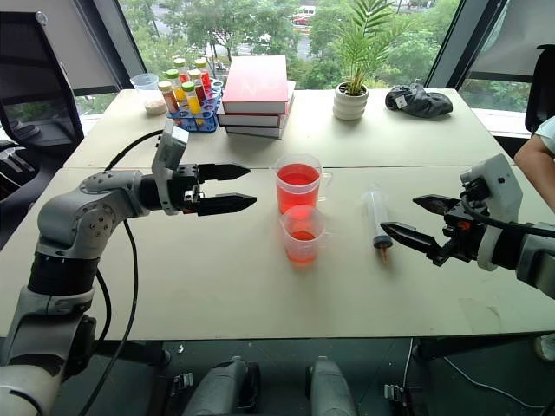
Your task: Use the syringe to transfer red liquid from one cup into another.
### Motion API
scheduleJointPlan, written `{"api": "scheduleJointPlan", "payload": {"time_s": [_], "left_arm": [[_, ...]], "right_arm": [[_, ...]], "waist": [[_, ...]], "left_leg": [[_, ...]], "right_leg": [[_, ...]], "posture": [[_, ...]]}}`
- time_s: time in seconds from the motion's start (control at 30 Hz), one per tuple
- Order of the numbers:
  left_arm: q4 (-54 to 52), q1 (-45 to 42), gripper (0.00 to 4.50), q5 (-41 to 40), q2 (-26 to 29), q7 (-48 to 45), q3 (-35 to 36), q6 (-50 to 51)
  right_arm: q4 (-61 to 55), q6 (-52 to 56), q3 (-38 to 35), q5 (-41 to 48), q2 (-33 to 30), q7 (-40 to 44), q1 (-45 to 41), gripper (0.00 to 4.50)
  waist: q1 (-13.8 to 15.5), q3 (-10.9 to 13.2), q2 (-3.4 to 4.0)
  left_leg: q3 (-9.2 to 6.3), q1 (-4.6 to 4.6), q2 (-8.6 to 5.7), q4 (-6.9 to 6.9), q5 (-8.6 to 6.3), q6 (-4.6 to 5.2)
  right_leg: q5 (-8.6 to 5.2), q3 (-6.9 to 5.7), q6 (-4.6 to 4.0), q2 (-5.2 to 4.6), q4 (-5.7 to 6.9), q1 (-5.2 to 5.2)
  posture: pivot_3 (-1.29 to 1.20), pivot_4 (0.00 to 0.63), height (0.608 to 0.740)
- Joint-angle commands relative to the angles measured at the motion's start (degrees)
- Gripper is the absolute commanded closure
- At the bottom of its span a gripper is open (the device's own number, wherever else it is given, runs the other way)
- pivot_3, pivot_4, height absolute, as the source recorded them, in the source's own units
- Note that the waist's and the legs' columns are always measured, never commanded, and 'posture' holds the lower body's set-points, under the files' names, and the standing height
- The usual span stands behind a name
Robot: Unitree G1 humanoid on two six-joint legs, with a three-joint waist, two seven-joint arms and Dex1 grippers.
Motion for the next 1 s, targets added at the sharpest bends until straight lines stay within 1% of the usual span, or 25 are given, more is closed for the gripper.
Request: {"api": "scheduleJointPlan", "payload": {"time_s": [0.03,0.2,0.33,0.43,0.53,0.6,0.63,0.77,0.87,1.0], "left_arm": [[-1.7,-0.5,0.00,-0.8,0.2,0.1,1.1,-0.3],[-1.8,-0.3,0.00,-0.7,0.4,0.1,1.1,-0.3],[-1.8,0.0,0.00,-0.4,0.8,0.0,1.0,-0.6],[-1.6,0.0,0.00,-0.1,0.8,-0.3,0.8,-0.8],[-0.9,-0.5,0.00,0.2,0.6,-0.6,0.3,-1.3],[-0.2,-1.1,0.00,0.5,0.2,-0.9,0.0,-1.8],[0.1,-1.3,0.00,0.6,0.0,-1.0,-0.2,-1.9],[0.6,-1.5,0.00,1.0,-0.8,-1.1,-0.8,-2.6],[0.8,-1.4,0.00,1.3,-1.4,-1.1,-0.8,-3.0],[-0.1,-0.5,0.00,1.2,-2.0,-0.4,-0.4,-3.0]], "right_arm": [[-0.8,-1.4,-0.6,0.0,-1.1,0.4,0.1,0.08],[-0.2,-1.5,0.0,-0.4,-1.4,0.3,-0.2,0.08],[2.4,-0.5,2.6,-1.2,-1.4,-2.6,-3.5,0.08],[5.3,2.5,5.5,-1.0,-1.5,-5.4,-8.0,0.08],[10.9,7.7,11.5,-1.2,-1.9,-7.6,-16.7,0.08],[15.3,11.0,17.5,-3.6,-2.6,-8.8,-22.5,0.08],[17.7,11.6,19.7,-4.7,-2.2,-9.0,-25.0,0.08],[30.0,15.6,30.5,-9.9,-0.2,-9.3,-35.8,0.08],[39.6,17.3,36.8,-14.1,2.9,-9.2,-43.2,0.08],[52.3,15.7,43.2,-19.6,7.8,-7.4,-50.8,0.08]], "waist": [[0.0,0.0,0.00],[0.0,0.0,0.00],[-0.1,0.0,0.00],[-0.1,0.0,0.00],[-0.2,0.0,0.00],[-0.3,0.0,0.01],[-0.2,0.0,0.01],[-0.1,0.0,0.01],[-0.2,0.0,0.01],[-0.2,0.0,0.01]], "left_leg": [[0.00,0.00,0.00,0.00,0.00,0.00],[0.00,0.00,0.00,0.00,0.00,0.00],[0.01,0.01,0.00,0.01,0.00,0.00],[0.02,0.01,0.00,0.01,0.00,0.00],[0.03,0.01,0.01,0.01,0.00,0.00],[0.05,0.02,0.01,0.01,0.00,0.00],[0.06,0.02,0.01,0.01,0.00,0.00],[0.05,-0.05,0.01,-0.02,0.00,0.00],[0.09,-0.09,-0.01,-0.04,0.00,0.00],[0.12,-0.10,-0.03,-0.07,0.00,0.00]], "right_leg": [[0.00,0.00,0.00,0.00,0.00,0.00],[0.00,0.00,0.00,0.01,0.00,0.00],[0.00,0.01,0.00,0.01,0.00,0.00],[0.00,0.02,0.00,0.01,0.01,0.00],[0.00,0.03,-0.01,-0.01,0.02,-0.02],[-0.01,0.04,-0.04,-0.02,0.03,-0.04],[-0.08,0.05,-0.17,-0.04,0.03,-0.06],[-0.09,0.04,-0.19,-0.12,-0.02,-0.10],[-0.08,0.05,-0.17,-0.19,-0.06,-0.13],[0.00,0.04,-0.03,-0.21,-0.04,-0.19]], "posture": [[0.00,0.150,0.740],[0.00,0.150,0.740],[0.00,0.150,0.740],[0.00,0.150,0.740],[0.00,0.150,0.740],[0.00,0.150,0.740],[0.00,0.150,0.740],[0.00,0.150,0.740],[0.00,0.150,0.740],[0.00,0.150,0.740]]}}
